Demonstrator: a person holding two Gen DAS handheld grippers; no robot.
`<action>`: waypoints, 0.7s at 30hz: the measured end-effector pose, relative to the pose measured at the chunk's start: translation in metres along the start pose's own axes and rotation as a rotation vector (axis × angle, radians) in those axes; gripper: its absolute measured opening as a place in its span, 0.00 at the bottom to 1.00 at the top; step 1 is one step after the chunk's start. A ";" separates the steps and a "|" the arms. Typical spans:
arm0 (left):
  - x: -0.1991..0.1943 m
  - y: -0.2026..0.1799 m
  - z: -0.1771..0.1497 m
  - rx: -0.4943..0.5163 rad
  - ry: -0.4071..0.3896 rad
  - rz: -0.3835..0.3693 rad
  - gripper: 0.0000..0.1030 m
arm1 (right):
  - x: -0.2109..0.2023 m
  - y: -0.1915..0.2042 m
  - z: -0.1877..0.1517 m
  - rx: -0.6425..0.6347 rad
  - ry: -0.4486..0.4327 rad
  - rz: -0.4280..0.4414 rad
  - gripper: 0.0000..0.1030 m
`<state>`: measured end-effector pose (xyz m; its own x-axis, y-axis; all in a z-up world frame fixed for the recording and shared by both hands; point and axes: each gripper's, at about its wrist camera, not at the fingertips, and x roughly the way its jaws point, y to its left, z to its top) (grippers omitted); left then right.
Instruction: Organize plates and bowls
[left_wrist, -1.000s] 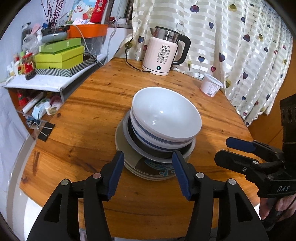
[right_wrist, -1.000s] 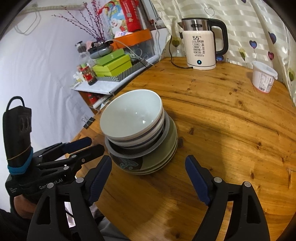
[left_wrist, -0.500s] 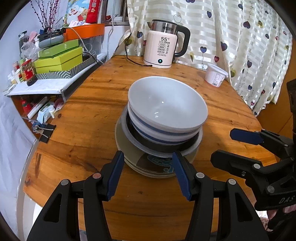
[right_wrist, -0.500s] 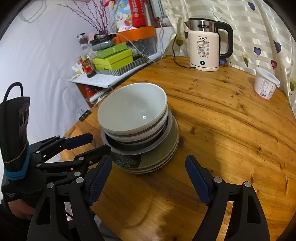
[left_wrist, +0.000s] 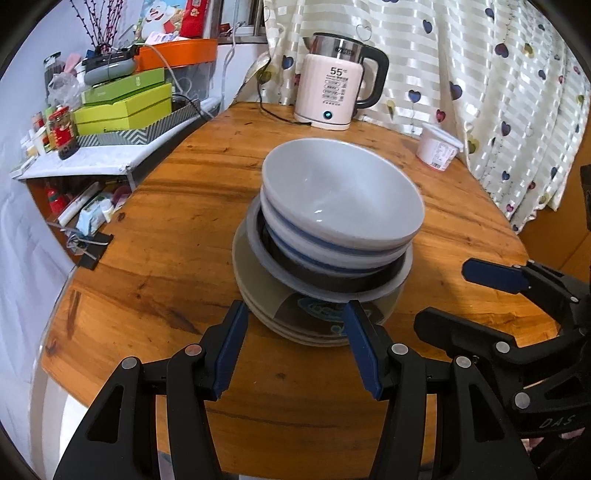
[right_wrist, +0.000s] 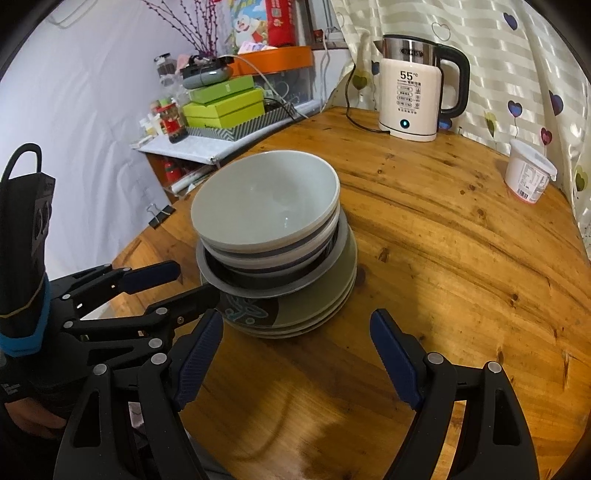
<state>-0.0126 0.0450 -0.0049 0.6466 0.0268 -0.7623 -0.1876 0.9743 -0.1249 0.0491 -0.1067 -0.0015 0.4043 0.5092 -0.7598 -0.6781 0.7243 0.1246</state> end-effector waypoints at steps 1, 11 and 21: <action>0.001 -0.001 0.000 0.003 0.005 0.014 0.54 | 0.001 0.000 -0.001 -0.002 0.003 -0.004 0.80; 0.003 -0.003 -0.004 0.003 0.017 0.050 0.54 | 0.002 0.000 -0.005 -0.001 0.003 -0.010 0.80; 0.003 0.000 -0.004 -0.011 0.017 0.056 0.53 | 0.001 0.002 -0.005 -0.002 -0.001 -0.014 0.80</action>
<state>-0.0136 0.0437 -0.0098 0.6223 0.0775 -0.7790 -0.2313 0.9689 -0.0884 0.0451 -0.1075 -0.0053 0.4144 0.4991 -0.7610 -0.6736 0.7305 0.1124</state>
